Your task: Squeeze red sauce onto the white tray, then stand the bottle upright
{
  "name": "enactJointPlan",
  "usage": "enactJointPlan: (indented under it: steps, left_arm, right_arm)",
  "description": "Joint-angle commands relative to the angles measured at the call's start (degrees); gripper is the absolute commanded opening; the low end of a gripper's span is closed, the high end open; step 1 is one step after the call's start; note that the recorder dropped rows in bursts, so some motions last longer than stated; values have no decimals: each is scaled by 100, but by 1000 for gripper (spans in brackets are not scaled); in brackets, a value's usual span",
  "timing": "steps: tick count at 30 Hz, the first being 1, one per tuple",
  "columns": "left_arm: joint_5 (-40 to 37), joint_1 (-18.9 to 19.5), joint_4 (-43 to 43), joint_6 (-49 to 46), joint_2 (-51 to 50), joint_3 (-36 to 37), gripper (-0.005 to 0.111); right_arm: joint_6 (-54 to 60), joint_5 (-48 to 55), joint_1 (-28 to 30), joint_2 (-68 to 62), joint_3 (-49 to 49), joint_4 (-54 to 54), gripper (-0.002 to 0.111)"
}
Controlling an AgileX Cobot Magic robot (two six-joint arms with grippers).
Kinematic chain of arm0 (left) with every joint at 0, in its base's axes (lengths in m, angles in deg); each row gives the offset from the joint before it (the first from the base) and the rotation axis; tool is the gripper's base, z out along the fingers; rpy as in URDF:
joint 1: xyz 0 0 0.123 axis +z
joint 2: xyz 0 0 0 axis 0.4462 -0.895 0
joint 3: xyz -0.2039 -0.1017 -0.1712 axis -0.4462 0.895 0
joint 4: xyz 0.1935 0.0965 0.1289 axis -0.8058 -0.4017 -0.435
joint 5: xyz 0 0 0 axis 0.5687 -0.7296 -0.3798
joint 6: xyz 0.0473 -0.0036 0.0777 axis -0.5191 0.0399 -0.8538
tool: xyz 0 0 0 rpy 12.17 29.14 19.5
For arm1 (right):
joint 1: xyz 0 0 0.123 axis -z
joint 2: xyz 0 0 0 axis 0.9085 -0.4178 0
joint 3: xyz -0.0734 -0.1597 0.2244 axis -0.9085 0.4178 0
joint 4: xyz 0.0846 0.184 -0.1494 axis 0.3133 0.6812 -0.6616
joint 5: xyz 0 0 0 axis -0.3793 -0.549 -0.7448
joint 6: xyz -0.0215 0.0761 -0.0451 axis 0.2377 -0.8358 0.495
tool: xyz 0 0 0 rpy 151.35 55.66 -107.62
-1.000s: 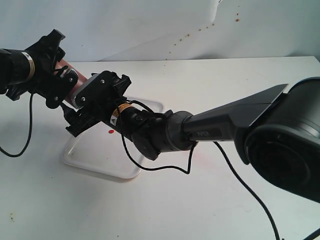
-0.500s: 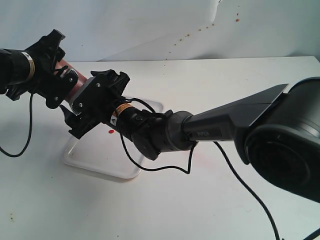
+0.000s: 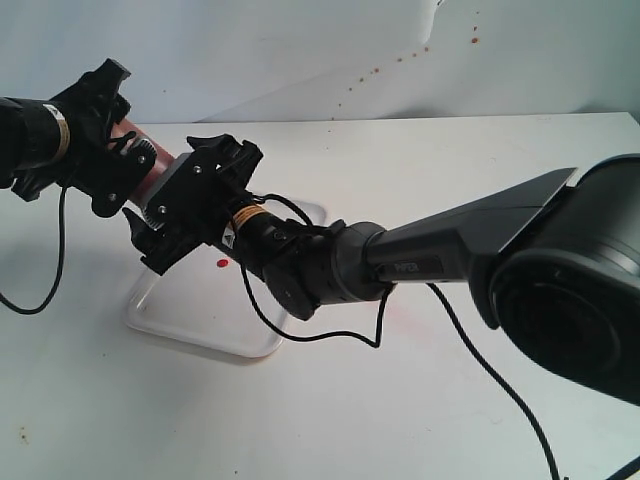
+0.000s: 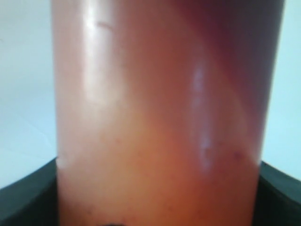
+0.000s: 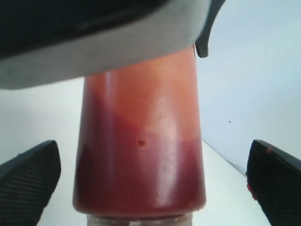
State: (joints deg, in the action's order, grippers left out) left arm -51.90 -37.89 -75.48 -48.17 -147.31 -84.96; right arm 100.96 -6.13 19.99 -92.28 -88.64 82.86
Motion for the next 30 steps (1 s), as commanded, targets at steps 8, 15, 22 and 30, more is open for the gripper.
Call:
enactJointPlan:
  steps: [8,15,22,30]
  left_arm:
    - [-23,-20,48,37,128,-34,0]
    - [-23,-20,48,-55,128,-34,0]
    - [-23,-20,48,-94,128,-34,0]
    - [-23,-20,48,-94,128,-34,0]
  right_arm:
    - [16,-1,7,-484,-781,111,100]
    - [2,-42,-28,-512,-905,122,96]
    - [-8,330,-50,-512,-905,587,56]
    - [-8,471,-50,-501,-905,607,0]
